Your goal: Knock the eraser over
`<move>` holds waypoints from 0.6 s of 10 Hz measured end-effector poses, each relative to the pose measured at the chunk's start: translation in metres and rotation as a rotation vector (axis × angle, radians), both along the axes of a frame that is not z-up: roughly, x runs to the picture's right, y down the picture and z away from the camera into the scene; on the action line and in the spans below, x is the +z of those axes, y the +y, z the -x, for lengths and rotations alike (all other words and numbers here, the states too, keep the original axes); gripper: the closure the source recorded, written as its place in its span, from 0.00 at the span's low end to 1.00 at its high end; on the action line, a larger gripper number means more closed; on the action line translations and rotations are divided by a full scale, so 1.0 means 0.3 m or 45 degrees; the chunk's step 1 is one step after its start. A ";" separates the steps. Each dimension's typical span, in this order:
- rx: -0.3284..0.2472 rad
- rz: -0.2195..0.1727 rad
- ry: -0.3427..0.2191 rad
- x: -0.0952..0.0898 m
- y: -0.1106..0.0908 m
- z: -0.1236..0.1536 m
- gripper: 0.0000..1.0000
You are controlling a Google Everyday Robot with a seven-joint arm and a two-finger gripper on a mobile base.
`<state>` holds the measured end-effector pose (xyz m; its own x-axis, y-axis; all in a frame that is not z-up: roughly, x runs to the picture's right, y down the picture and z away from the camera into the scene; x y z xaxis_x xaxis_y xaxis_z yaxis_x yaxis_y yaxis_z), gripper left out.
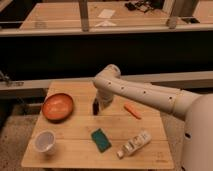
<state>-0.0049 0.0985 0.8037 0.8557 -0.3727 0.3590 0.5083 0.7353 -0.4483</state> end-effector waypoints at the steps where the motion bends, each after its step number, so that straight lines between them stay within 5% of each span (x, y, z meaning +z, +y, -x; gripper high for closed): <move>1: -0.005 -0.001 -0.001 0.003 0.000 0.000 0.95; 6: -0.034 -0.002 -0.013 0.014 -0.009 0.015 0.95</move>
